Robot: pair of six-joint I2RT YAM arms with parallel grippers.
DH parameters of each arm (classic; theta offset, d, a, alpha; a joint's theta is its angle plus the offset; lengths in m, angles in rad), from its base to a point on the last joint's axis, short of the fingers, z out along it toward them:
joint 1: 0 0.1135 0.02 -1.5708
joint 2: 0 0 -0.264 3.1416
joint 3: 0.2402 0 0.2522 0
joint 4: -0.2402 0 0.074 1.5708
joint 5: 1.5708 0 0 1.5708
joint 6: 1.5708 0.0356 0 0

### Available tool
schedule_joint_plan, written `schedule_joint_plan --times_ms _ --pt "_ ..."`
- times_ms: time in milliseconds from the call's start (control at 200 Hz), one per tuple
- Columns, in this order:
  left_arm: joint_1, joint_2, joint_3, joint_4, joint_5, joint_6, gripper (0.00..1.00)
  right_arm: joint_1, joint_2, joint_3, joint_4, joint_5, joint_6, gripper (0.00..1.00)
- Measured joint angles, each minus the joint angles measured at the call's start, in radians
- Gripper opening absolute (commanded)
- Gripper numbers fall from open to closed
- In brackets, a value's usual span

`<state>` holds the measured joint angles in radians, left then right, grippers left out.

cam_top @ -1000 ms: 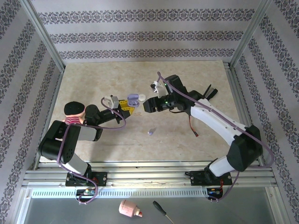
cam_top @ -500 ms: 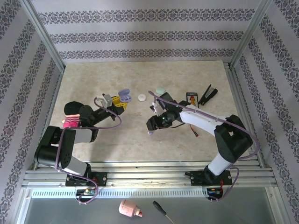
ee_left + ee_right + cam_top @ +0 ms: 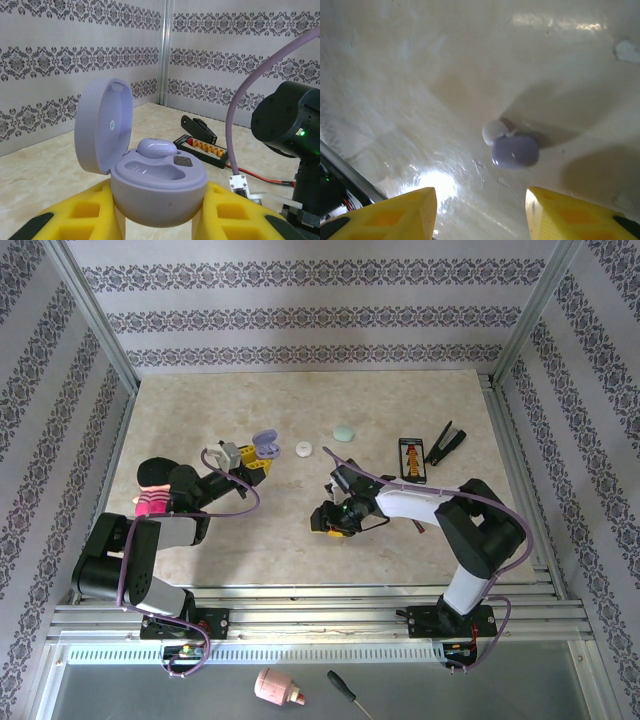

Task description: Insert wireless bluetooth earbuds into charging case

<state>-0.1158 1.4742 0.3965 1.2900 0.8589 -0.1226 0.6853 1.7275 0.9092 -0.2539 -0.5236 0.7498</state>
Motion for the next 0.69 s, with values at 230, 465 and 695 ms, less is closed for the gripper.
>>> schedule_joint_plan --times_ms 230,465,695 --pt "0.000 -0.007 -0.003 -0.002 0.000 0.000 0.19 0.000 0.022 0.000 0.068 -0.002 0.040 0.48" --pt "0.000 -0.007 -0.006 -0.002 0.001 -0.001 0.19 -0.003 0.054 0.022 0.065 0.002 0.056 0.45" --pt "0.000 0.004 -0.006 0.004 0.004 -0.009 0.19 -0.003 0.084 0.069 0.035 0.011 0.059 0.44"
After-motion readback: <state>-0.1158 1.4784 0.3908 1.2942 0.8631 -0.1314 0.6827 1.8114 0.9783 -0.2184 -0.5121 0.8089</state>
